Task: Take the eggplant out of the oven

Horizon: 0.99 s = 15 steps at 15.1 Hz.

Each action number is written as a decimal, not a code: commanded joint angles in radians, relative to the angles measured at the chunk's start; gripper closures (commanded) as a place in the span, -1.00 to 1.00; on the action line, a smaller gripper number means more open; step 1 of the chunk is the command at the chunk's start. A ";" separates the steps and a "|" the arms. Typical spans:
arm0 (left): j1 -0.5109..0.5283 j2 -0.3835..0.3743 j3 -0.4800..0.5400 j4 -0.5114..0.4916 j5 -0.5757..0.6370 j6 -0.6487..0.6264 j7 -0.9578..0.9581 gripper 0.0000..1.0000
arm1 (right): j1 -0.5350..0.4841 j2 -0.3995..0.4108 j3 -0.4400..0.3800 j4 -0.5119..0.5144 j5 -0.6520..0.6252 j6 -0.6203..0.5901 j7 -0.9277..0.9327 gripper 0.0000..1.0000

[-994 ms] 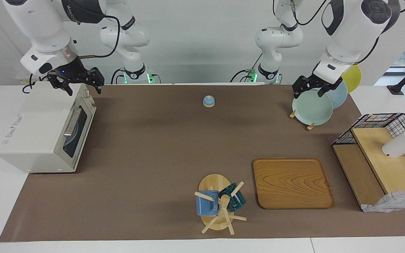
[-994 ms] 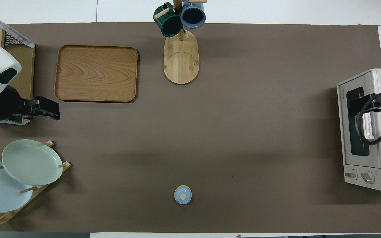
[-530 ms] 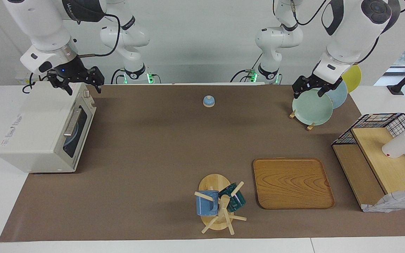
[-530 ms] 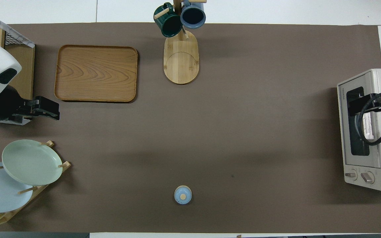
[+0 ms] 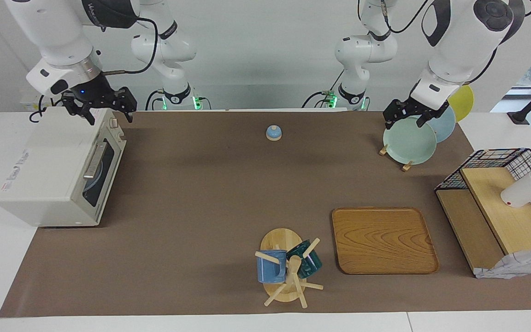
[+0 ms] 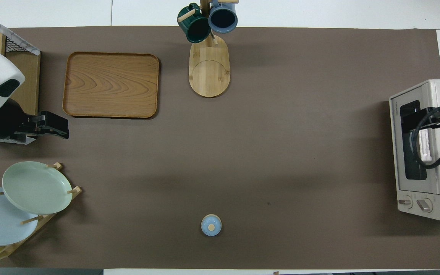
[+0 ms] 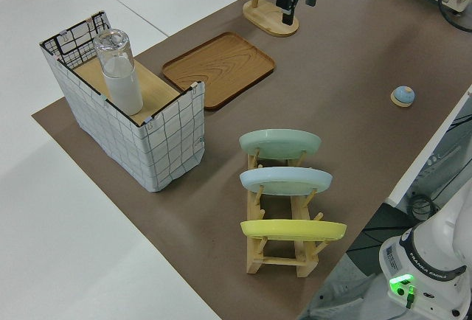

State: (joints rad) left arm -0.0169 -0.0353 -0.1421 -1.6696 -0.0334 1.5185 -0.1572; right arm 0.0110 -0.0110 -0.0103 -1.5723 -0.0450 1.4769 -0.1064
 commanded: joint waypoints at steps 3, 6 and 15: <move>0.020 -0.014 -0.013 -0.012 -0.007 0.009 0.005 -1.00 | -0.006 -0.035 0.003 -0.058 0.027 0.023 -0.044 1.00; 0.020 -0.014 -0.011 -0.012 -0.008 0.009 0.005 -1.00 | -0.014 -0.050 0.001 -0.089 0.008 0.031 -0.039 1.00; 0.020 -0.014 -0.011 -0.012 -0.008 0.009 0.005 -1.00 | -0.048 -0.115 -0.005 -0.311 -0.042 0.224 -0.006 1.00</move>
State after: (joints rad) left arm -0.0169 -0.0353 -0.1421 -1.6696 -0.0334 1.5185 -0.1573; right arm -0.0206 -0.0645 -0.0224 -1.7794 -0.0586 1.6445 -0.1231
